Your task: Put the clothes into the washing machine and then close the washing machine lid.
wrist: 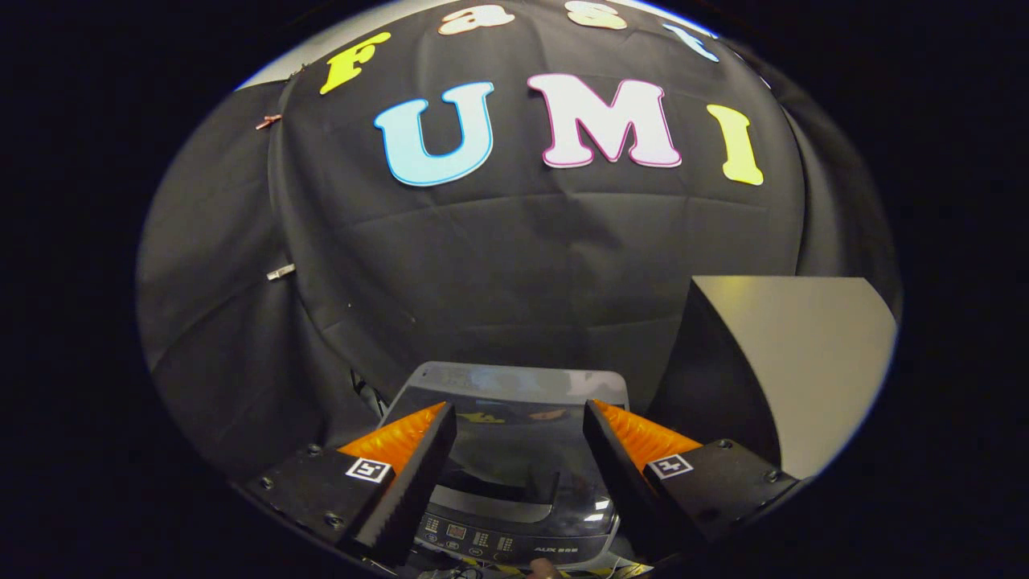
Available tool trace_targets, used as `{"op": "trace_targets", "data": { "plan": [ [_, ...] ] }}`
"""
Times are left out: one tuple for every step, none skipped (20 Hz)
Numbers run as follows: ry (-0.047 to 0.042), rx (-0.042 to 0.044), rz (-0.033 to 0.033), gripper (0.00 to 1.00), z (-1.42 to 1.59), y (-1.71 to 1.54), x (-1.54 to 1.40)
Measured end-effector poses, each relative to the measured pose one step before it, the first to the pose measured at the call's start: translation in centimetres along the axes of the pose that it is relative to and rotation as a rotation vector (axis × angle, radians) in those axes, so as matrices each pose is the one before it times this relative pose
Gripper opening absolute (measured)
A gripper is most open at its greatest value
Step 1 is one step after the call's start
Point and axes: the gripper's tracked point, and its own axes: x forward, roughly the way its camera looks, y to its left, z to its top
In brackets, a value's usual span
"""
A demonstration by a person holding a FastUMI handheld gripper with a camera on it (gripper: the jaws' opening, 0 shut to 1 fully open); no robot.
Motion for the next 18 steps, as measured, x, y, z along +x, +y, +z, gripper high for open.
{"op": "trace_targets", "data": {
  "plan": [
    [-0.02936,-0.00195,0.00647,0.99,0.88,-0.022,-1.001],
    [-0.03102,-0.00362,0.00462,1.0,0.913,-0.116,-1.047],
    [-0.0333,-0.00583,0.0014,0.99,0.713,-0.277,-1.172],
    [-0.0349,-0.01061,-0.00059,0.99,0.889,-0.256,-1.05],
    [-0.03348,-0.01514,-0.00194,0.99,0.77,-0.386,-1.001],
    [-0.02986,-0.01413,-0.0041,0.99,0.695,-0.414,-1.049],
    [-0.02769,-0.01047,-0.00236,0.99,0.658,-0.487,-1.041],
    [-0.02698,-0.00694,0.00158,0.99,0.748,-0.117,-1.129],
    [-0.02668,-0.0051,0.00212,0.99,0.798,-0.143,-1.14],
    [-0.02676,-0.0048,0.00046,0.99,0.884,-0.199,-1.079],
    [-0.02699,-0.00465,0.00046,0.99,0.802,-0.278,-1.139],
    [-0.02506,-0.00443,0.00027,0.99,0.758,-0.19,-1.066],
    [-0.02285,-0.00487,-0.00089,0.99,0.712,-0.315,-0.98],
    [-0.02076,-0.00586,-0.0029,0.99,0.66,-0.236,-0.998],
    [-0.02041,-0.00578,-0.00267,0.99,0.706,-0.386,-1.049],
    [-0.02297,-0.0046,-0.00086,0.99,0.898,-0.353,-1.161],
    [-0.02537,-0.00562,0.00077,0.99,0.889,-0.298,-1.176],
    [-0.02549,-0.0069,0.00081,0.99,0.843,-0.31,-1.237]
  ]
}}
